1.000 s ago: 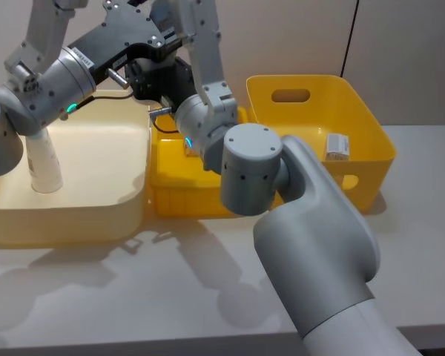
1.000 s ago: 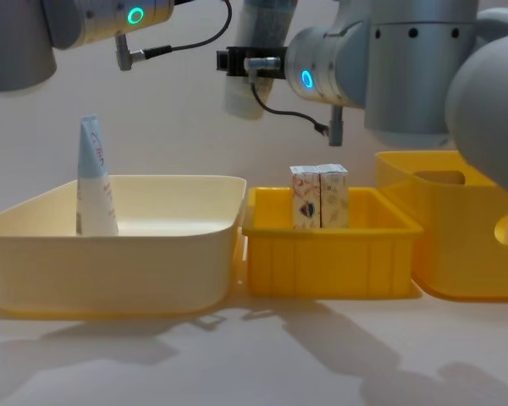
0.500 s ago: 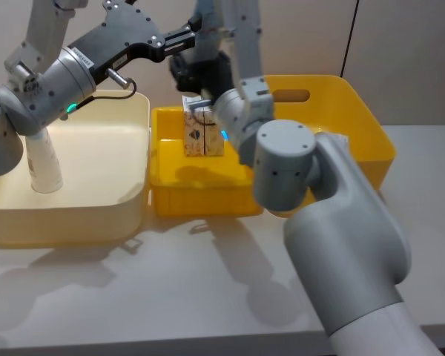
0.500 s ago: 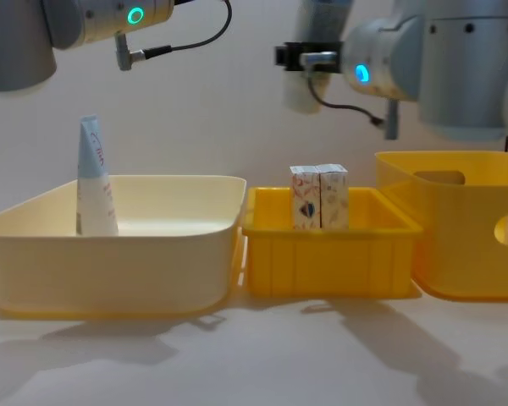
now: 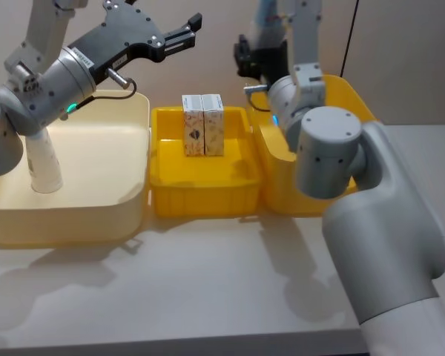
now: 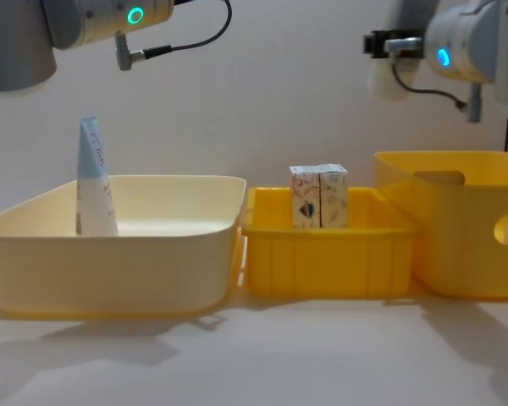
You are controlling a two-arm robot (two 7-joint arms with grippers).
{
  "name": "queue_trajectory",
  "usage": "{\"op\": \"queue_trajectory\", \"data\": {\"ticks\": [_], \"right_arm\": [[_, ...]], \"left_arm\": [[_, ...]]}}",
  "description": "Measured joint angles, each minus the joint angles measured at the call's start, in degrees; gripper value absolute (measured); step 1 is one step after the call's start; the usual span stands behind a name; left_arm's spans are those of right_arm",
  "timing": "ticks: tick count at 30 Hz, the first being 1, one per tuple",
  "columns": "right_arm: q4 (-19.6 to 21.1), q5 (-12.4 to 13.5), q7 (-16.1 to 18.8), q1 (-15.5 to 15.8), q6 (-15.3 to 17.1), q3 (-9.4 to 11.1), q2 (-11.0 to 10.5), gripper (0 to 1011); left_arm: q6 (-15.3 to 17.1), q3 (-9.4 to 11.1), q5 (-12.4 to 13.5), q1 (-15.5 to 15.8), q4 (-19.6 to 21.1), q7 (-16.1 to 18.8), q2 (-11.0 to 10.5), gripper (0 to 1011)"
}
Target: Bimanual collaborative sorting of washing and personal care products
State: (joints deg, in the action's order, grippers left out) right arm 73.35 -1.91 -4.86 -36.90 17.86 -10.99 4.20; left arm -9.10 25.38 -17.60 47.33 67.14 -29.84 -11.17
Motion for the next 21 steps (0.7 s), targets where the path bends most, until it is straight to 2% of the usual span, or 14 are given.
{"op": "queue_trajectory", "data": {"ticks": [6,11,18,21], "right_arm": [[0.1,-1.0,-2.8,-1.0,2.1,2.0,-0.2,513],[-0.9,-1.7,-5.3,-2.5,5.2,4.0,-0.1,513],[-2.1,-1.8,-6.6,-4.2,8.8,5.6,0.1,513],[-2.8,-1.9,-6.8,-5.2,11.5,6.3,0.2,513]], "left_arm": [[0.0,0.0,0.0,0.0,0.0,0.0,0.0,1004],[0.0,0.0,0.0,0.0,0.0,0.0,0.0,1003],[0.0,0.0,0.0,0.0,0.0,0.0,0.0,1004],[0.0,0.0,0.0,0.0,0.0,0.0,0.0,1003]]}}
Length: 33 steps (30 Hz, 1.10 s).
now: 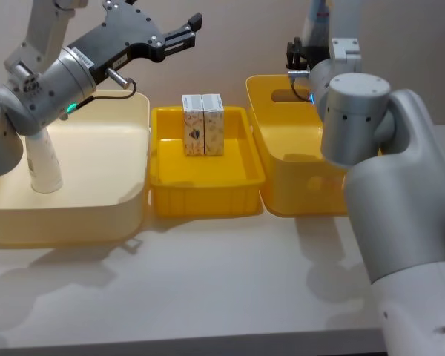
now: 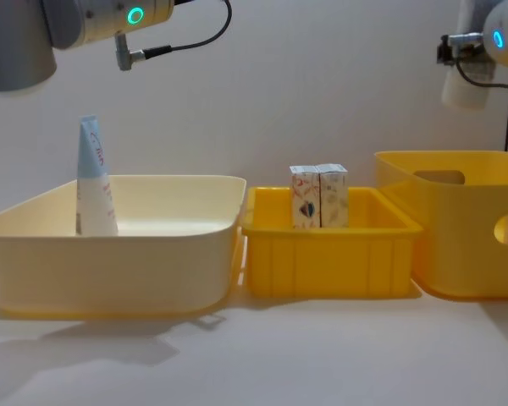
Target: Bimanual collaborative sorting of washing and personal care products
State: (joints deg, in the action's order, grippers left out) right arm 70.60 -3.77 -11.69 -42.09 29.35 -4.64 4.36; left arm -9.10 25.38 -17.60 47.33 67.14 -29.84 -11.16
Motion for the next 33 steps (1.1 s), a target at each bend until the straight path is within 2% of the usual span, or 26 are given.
{"op": "queue_trajectory", "data": {"ticks": [7,8,11,13,14,20,24,25,30,33], "right_arm": [[-1.5,0.3,0.8,-2.8,7.0,1.5,-0.3,513],[-1.5,0.3,0.8,-2.8,7.0,1.5,-0.3,513],[-2.2,0.8,2.0,-4.4,10.9,2.0,-0.7,513],[-2.6,1.0,2.6,-5.0,12.4,2.1,-0.9,513],[-3.0,1.2,3.3,-5.7,14.1,2.3,-1.2,513],[-4.7,1.9,5.7,-8.3,19.6,2.6,-2.2,513],[-6.6,2.7,8.2,-10.9,24.4,2.8,-3.3,513],[-6.6,2.7,8.2,-10.9,24.4,2.8,-3.3,513],[-9.7,3.8,11.8,-14.6,30.2,2.7,-4.9,513],[-10.6,4.1,12.9,-15.7,32.1,2.6,-5.4,513]], "left_arm": [[0.0,0.0,0.0,0.0,0.0,0.0,0.0,1003],[0.0,0.0,0.0,0.0,0.0,0.0,0.0,1003],[0.0,0.0,0.0,0.0,0.0,0.0,0.0,1003],[0.0,0.0,0.0,0.0,0.0,0.0,0.0,1003],[0.0,0.0,0.0,0.0,0.0,0.0,0.0,1003],[0.0,0.0,0.0,0.0,0.0,0.0,0.0,1003],[0.0,0.0,0.0,0.0,0.0,0.0,0.0,1003],[0.0,0.0,0.0,0.0,0.0,0.0,0.0,1002],[0.0,0.0,0.0,0.0,0.0,0.0,0.0,1003],[0.0,0.0,0.0,0.0,0.0,0.0,0.0,1003]]}}
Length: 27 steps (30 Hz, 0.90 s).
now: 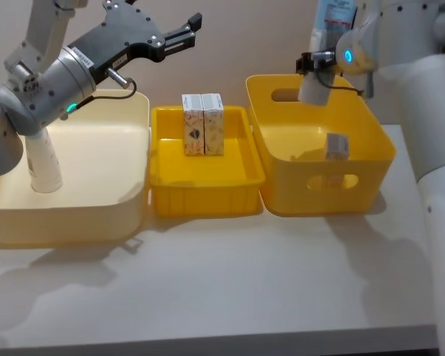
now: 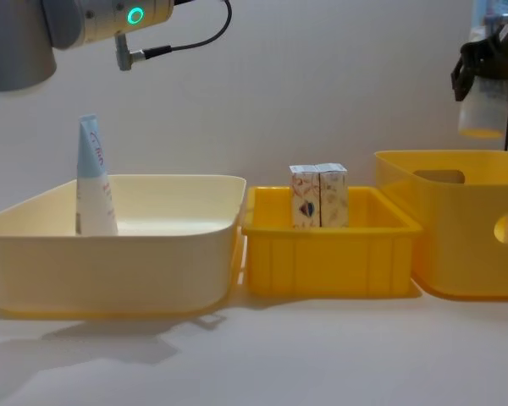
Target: Bimanual collaborative sorting of washing and personal care products
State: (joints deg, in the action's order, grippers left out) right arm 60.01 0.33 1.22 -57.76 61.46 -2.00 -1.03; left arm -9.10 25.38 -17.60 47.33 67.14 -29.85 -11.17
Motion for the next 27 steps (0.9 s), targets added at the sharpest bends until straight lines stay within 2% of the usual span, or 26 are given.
{"op": "queue_trajectory", "data": {"ticks": [3,13,18,20,27], "right_arm": [[-1.4,0.4,1.5,-1.5,2.3,-0.1,-0.7,513],[-3.2,1.0,3.5,-3.6,5.5,-0.3,-1.6,513],[-3.8,1.3,4.2,-4.3,6.7,-0.4,-2.0,623],[-3.9,1.3,4.4,-4.5,7.0,-0.4,-2.1,724],[-4.3,1.4,4.8,-4.9,7.5,-0.4,-2.2,903]], "left_arm": [[0.0,0.0,0.0,0.0,0.0,0.0,0.0,1003],[0.0,0.0,0.0,0.0,0.0,0.0,0.0,1003],[0.0,0.0,0.0,0.0,0.0,0.0,0.0,1003],[0.0,0.0,0.0,0.0,0.0,0.0,0.0,1004],[0.0,0.0,0.0,0.0,0.0,0.0,0.0,1003]]}}
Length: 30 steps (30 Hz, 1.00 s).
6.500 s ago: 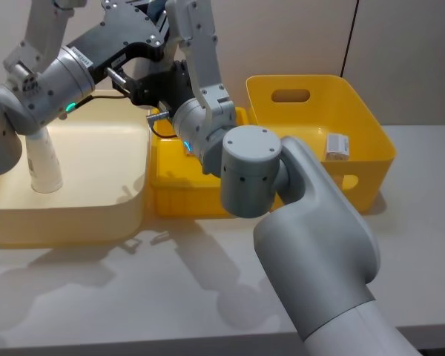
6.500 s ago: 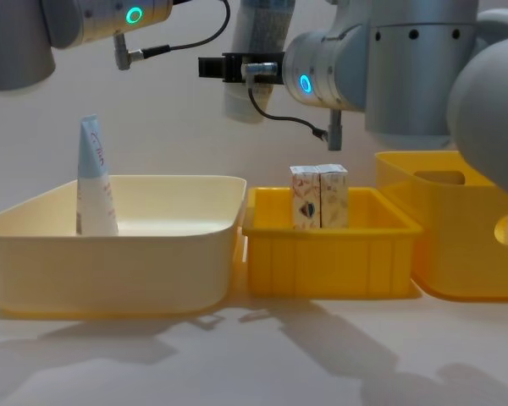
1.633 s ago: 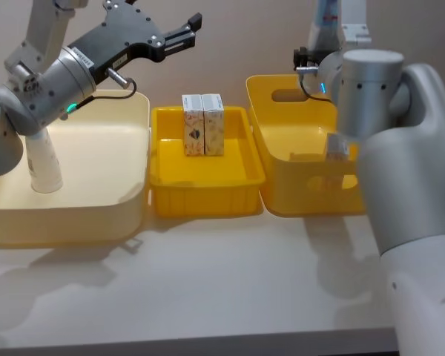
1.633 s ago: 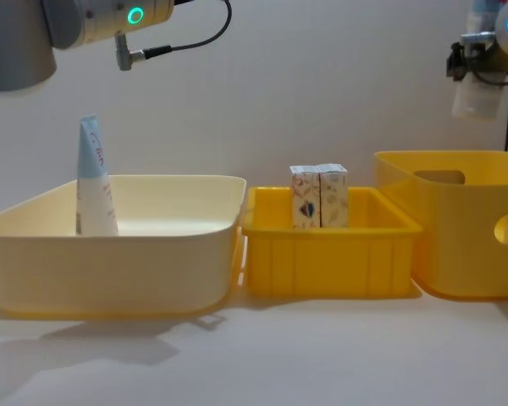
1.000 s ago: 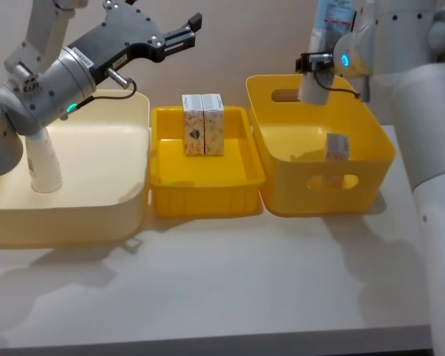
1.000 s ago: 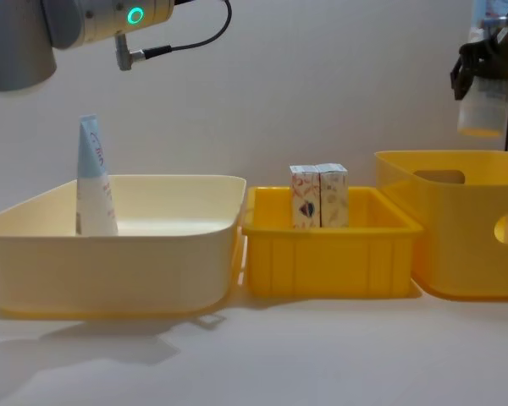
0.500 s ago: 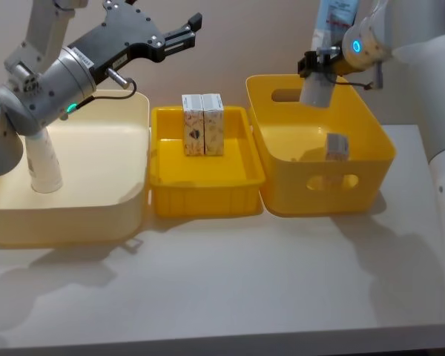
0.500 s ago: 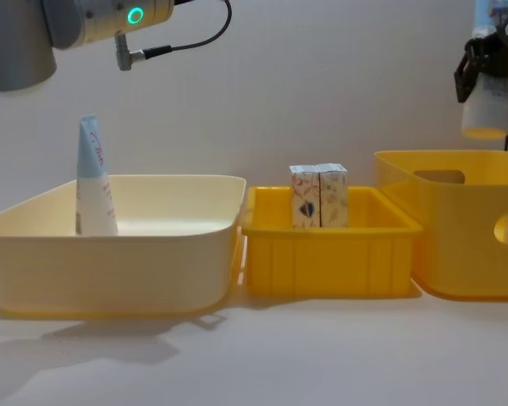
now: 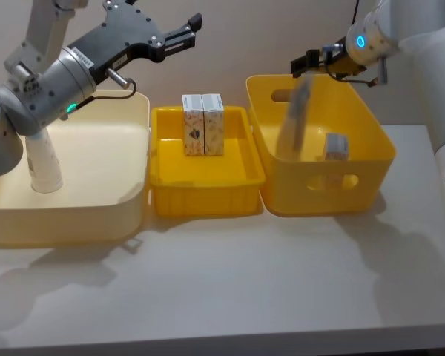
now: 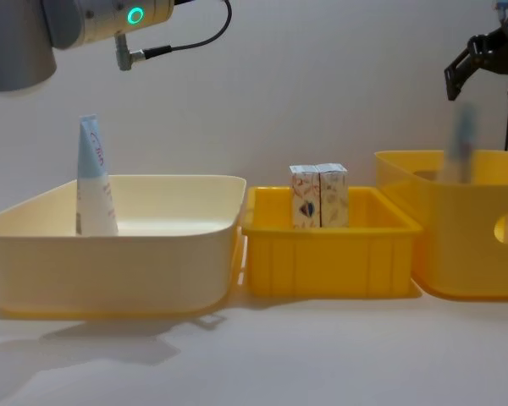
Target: Bimanual collaborative sorting of washing and personal care products
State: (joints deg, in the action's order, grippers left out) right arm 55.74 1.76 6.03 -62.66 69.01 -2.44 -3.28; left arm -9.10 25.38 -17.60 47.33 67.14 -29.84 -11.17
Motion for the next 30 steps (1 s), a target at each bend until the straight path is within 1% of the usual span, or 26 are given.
{"op": "queue_trajectory", "data": {"ticks": [4,30], "right_arm": [[-0.2,0.0,0.2,-0.2,0.3,0.0,-0.1,1001],[-0.5,0.2,0.6,-0.6,0.9,0.0,-0.3,1001]], "left_arm": [[0.0,0.0,0.0,0.0,0.0,0.0,0.0,1003],[0.0,0.0,0.0,0.0,0.0,0.0,0.0,1003]]}}
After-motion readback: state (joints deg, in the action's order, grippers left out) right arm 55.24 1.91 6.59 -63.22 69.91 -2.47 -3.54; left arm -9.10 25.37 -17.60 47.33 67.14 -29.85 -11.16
